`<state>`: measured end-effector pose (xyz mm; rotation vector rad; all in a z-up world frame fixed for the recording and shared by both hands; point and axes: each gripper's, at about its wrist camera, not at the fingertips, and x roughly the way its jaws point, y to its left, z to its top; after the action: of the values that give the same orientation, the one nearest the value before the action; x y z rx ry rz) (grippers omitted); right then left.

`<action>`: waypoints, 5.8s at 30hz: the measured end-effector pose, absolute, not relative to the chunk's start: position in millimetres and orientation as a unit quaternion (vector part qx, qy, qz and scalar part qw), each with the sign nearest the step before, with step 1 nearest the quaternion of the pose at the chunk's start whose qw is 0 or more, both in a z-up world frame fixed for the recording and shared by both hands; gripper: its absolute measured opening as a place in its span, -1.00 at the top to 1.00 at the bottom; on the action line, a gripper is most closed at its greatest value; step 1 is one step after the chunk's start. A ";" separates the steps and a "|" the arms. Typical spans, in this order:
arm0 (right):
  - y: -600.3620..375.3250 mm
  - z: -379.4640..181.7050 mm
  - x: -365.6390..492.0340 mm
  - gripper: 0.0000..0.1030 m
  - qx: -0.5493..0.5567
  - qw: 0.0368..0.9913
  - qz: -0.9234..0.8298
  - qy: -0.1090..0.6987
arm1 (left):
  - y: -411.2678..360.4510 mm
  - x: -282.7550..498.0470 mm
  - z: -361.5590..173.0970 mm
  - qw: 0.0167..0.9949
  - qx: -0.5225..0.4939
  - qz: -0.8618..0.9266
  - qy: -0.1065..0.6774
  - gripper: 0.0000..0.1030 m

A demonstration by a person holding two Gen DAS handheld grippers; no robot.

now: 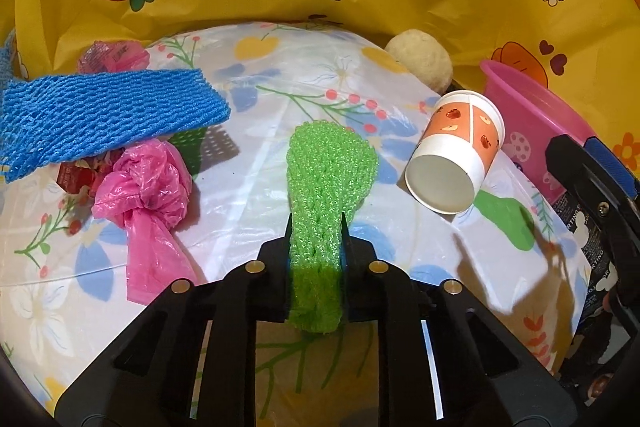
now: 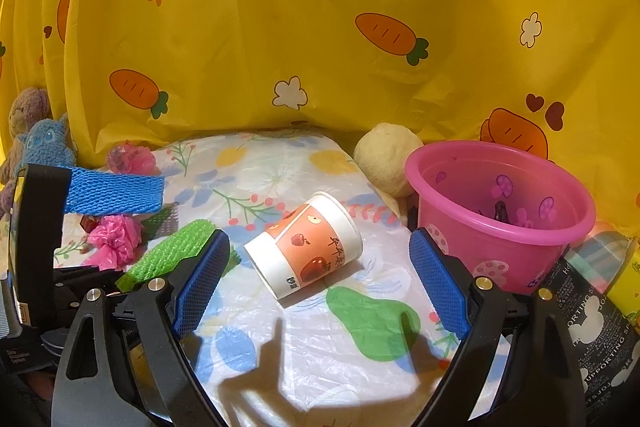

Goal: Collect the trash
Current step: 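Grasp the green foam mesh sleeve with the left gripper, then grasp the orange apple-print paper cup with the right gripper while the left holds the sleeve, then carry the green sleeve and paper cup over the pink bucket, then open both grippers to drop the sleeve and cup into the bucket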

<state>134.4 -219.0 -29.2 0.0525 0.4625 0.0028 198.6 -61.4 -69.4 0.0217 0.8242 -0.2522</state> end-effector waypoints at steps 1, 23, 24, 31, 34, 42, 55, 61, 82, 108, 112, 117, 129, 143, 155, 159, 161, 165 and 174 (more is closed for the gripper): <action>-218.3 -29.4 135.2 -0.71 0.025 0.973 0.001 0.230 | -60.2 198.2 -68.9 0.909 0.007 -0.123 0.399 0.74; -212.0 -40.6 192.3 -0.71 0.066 0.954 -0.012 0.292 | -19.4 141.6 -23.1 0.948 -0.031 -0.093 0.303 0.77; -211.5 -41.3 195.6 -0.71 0.067 0.953 -0.014 0.295 | -19.1 140.9 -22.7 0.948 -0.031 -0.094 0.302 0.77; -211.2 -51.8 217.2 -0.71 0.075 0.942 -0.028 0.327 | -17.1 139.5 -23.5 0.949 -0.033 -0.101 0.297 0.77; -210.5 -56.5 223.1 -0.66 0.076 0.938 -0.028 0.336 | -15.8 139.7 -24.3 0.948 -0.034 -0.105 0.297 0.77; -200.8 -59.8 232.7 -0.49 0.059 0.937 -0.026 0.342 | -13.9 143.3 -28.2 0.946 -0.039 -0.113 0.303 0.77; -199.4 -62.4 238.1 -0.53 0.066 0.934 -0.024 0.350 | -14.2 145.1 -29.3 0.944 -0.038 -0.119 0.304 0.77; -198.6 -64.0 243.3 -0.54 0.073 0.931 -0.016 0.357 | -13.1 144.8 -29.4 0.944 -0.039 -0.120 0.304 0.77; -195.8 -59.8 238.0 -0.33 0.089 0.935 0.021 0.343 | -13.9 144.6 -28.1 0.944 -0.035 -0.125 0.303 0.77; -236.8 -3.6 170.5 -0.25 0.111 0.959 0.067 0.253 | -58.0 129.5 14.1 0.946 -0.020 -0.165 0.278 0.77; -262.9 11.2 165.5 -0.25 0.118 0.964 0.048 0.233 | -84.4 138.5 29.2 0.944 -0.006 -0.188 0.272 0.77; -305.2 24.0 162.3 -0.26 0.129 0.969 0.005 0.212 | -127.0 158.5 43.3 0.934 -0.005 -0.232 0.272 0.77; -405.3 28.0 171.8 -0.26 0.150 0.964 -0.104 0.194 | -237.0 218.0 34.3 0.902 0.006 -0.325 0.283 0.77; -435.0 8.4 187.7 -0.28 0.147 0.956 -0.138 0.211 | -289.7 257.5 3.7 0.878 0.009 -0.363 0.313 0.76; -440.5 -1.0 196.9 -0.33 0.137 0.953 -0.152 0.222 | -307.3 269.7 -16.8 0.867 0.012 -0.374 0.329 0.72; -442.1 -3.4 199.7 -0.35 0.140 0.952 -0.152 0.225 | -309.0 270.4 -20.4 0.865 0.015 -0.379 0.329 0.62; -443.3 -4.3 200.0 -0.39 0.144 0.952 -0.150 0.226 | -309.2 270.7 -21.2 0.865 0.016 -0.379 0.329 0.50; -446.6 -4.4 199.3 -0.48 0.151 0.951 -0.150 0.225 | -304.2 270.8 -22.3 0.866 0.012 -0.380 0.326 0.10; -446.9 -0.2 189.1 -0.64 0.157 0.952 -0.155 0.210 | -282.2 264.8 -17.5 0.881 -0.001 -0.357 0.311 -0.69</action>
<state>189.1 -446.9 -0.2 0.3188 0.4276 -0.3142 264.8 -282.2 -17.5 -0.0030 0.6488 -0.7442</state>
